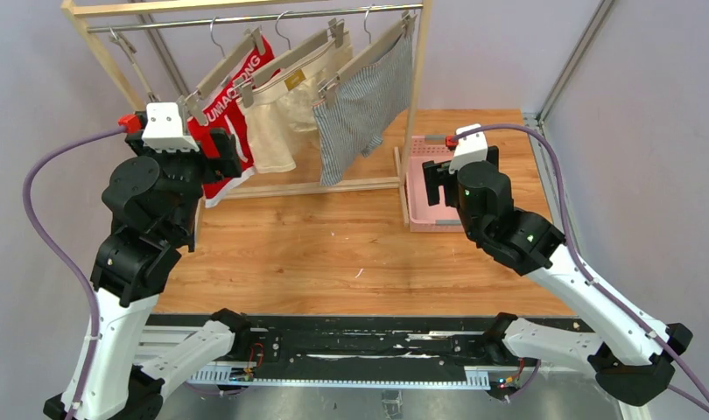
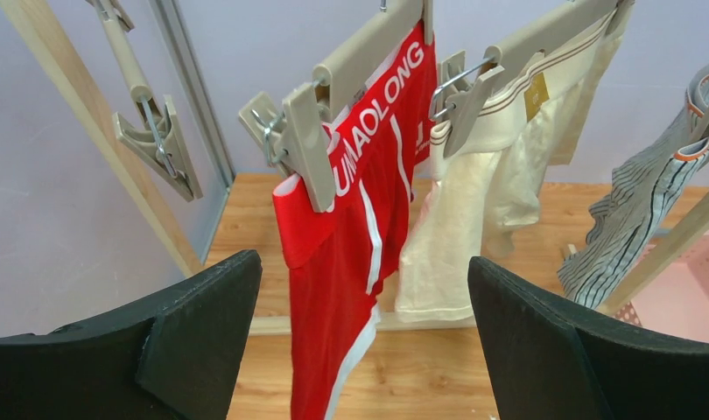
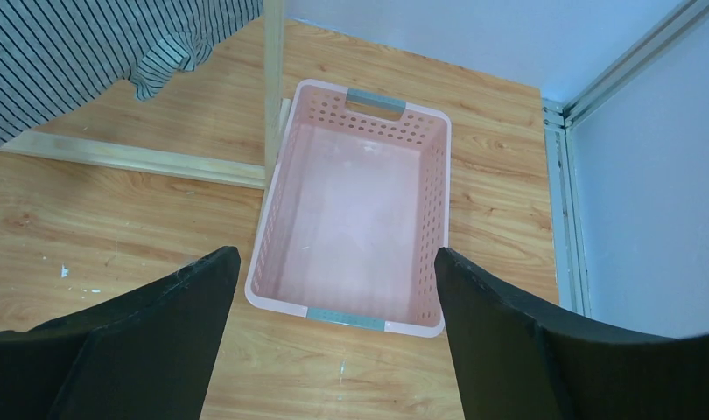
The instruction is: Remove the underwear clipped to the hanger
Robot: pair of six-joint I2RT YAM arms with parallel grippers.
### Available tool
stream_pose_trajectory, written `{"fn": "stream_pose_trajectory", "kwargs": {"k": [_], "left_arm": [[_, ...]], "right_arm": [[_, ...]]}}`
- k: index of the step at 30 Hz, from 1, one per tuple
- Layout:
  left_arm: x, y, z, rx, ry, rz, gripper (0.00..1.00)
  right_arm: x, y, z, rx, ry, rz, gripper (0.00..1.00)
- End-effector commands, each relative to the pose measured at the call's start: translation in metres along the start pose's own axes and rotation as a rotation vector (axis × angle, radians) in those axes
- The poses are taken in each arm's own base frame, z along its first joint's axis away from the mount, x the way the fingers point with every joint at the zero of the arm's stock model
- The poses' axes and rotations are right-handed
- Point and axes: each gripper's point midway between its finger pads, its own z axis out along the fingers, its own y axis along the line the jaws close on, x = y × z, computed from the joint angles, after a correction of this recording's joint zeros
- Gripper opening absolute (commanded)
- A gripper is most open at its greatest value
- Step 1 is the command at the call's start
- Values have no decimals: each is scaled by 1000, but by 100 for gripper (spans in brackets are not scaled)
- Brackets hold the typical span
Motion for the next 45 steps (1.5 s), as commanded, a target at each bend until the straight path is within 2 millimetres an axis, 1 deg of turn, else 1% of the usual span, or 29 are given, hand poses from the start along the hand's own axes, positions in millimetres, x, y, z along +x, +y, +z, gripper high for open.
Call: {"fn": "stream_pose_trajectory", "kwargs": {"k": [1, 6, 12, 14, 17, 19, 22, 24, 28, 30, 35, 38, 40, 41, 45], "left_arm": [[-11, 6, -5, -16, -28, 6, 98], [-14, 4, -5, -9, -39, -2, 98], [-14, 4, -3, -11, -42, 0, 98], [-19, 2, -3, 0, -58, -7, 98], [-38, -3, 1, 18, -91, -17, 98], [-56, -6, 4, 26, -100, -18, 98], [-82, -14, 9, 56, -118, -18, 98], [-99, -15, 12, 55, -137, -21, 98], [-115, -6, 25, -28, -164, 1, 98], [-119, -3, 34, -73, -163, 28, 98], [-123, -5, 58, -124, -149, 132, 98], [-126, -5, 70, -154, -147, 157, 98], [-132, -1, 77, -158, -148, 146, 98], [-132, 1, 82, -155, -141, 137, 99], [-130, 17, 97, -144, -110, 76, 96]], "right_arm": [[-9, -6, -6, 17, -49, 11, 84], [-9, -3, -6, 3, -50, 7, 84], [-8, -5, -7, 10, -51, 11, 84], [-8, -4, -7, 2, -53, 12, 84], [-9, 0, -8, -27, -56, 10, 84], [-9, 2, -9, -44, -57, 7, 84], [-5, 5, -7, -53, -47, -2, 84], [-1, 7, -7, -61, -39, -11, 84], [4, 11, -5, -74, -29, -29, 84], [4, 13, -4, -80, -25, -35, 84], [7, 18, -1, -99, -16, -41, 84], [8, 21, 0, -108, -12, -38, 84], [9, 22, 0, -112, -12, -34, 84], [9, 23, 0, -115, -11, -34, 84], [11, 24, -1, -121, -7, -34, 84]]}}
